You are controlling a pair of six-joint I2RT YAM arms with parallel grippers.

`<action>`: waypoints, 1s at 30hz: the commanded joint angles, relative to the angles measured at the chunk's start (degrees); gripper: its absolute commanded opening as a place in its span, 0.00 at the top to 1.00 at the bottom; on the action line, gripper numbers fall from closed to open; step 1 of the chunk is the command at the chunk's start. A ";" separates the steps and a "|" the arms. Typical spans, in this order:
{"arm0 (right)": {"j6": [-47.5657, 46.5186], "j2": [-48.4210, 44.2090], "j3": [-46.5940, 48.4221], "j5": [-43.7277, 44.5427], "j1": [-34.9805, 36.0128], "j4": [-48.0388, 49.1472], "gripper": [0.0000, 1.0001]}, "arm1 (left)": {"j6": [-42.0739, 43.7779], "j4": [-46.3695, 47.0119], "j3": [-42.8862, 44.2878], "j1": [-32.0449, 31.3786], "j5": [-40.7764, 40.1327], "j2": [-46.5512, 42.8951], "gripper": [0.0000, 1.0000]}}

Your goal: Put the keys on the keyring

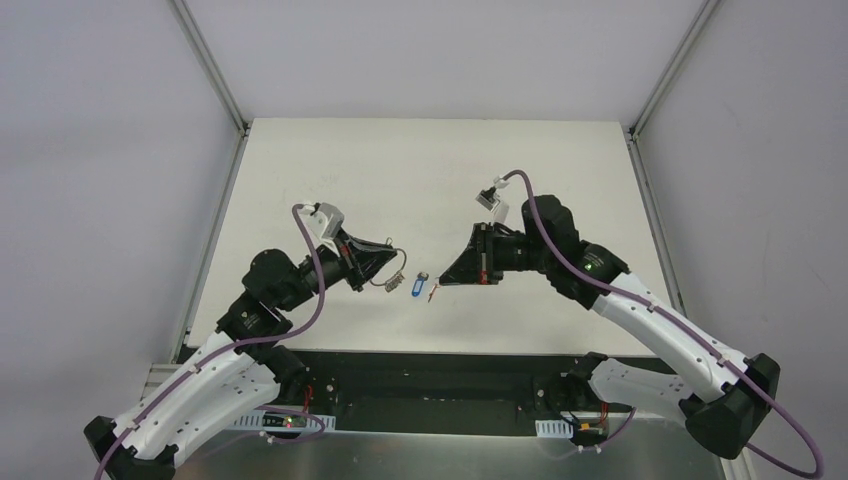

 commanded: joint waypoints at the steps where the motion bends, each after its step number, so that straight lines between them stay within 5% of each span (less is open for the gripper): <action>1: 6.24 -0.82 2.53 -7.86 1.30 10.29 1.00 | 2.21 16.25 -2.05 -0.44 6.76 -0.58 1.00; 13: 19.89 -0.26 -0.41 -2.33 5.58 31.63 1.00 | 4.96 28.65 -5.55 -0.47 12.97 -0.39 1.00; 30: 27.41 -0.47 -4.37 9.53 10.35 39.20 1.00 | 12.17 40.93 -8.18 -0.57 16.27 0.83 1.00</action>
